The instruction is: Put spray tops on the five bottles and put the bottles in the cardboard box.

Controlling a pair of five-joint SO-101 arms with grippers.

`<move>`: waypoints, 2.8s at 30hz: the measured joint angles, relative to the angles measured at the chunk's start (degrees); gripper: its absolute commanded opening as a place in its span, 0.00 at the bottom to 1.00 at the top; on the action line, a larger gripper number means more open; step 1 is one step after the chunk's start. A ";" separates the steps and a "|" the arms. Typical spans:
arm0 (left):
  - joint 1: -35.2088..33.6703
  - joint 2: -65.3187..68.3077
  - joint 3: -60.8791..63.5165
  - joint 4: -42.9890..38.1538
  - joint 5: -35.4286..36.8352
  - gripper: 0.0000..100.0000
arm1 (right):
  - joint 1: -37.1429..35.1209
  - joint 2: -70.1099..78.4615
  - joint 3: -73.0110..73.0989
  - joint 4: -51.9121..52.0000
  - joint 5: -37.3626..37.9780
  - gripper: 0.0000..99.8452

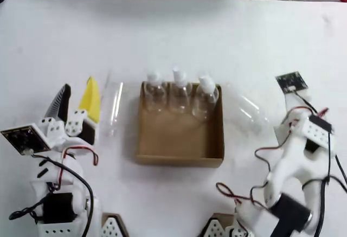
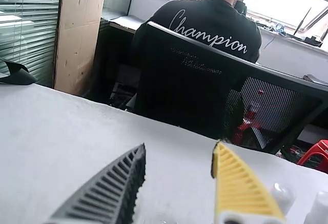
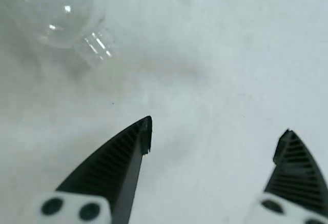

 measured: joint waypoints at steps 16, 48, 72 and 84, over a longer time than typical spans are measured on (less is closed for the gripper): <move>0.62 0.00 0.00 0.00 0.00 0.21 | -10.81 -36.84 28.57 -2.73 4.66 0.29; 0.62 0.00 0.00 0.00 0.00 0.21 | -17.23 7.38 8.44 -21.54 11.87 0.19; 0.62 0.00 0.00 0.00 -0.09 0.21 | -12.31 7.47 3.96 -18.37 11.96 0.02; 5.63 0.00 -2.81 1.93 -0.09 0.21 | -0.44 6.15 -22.24 12.57 11.96 0.02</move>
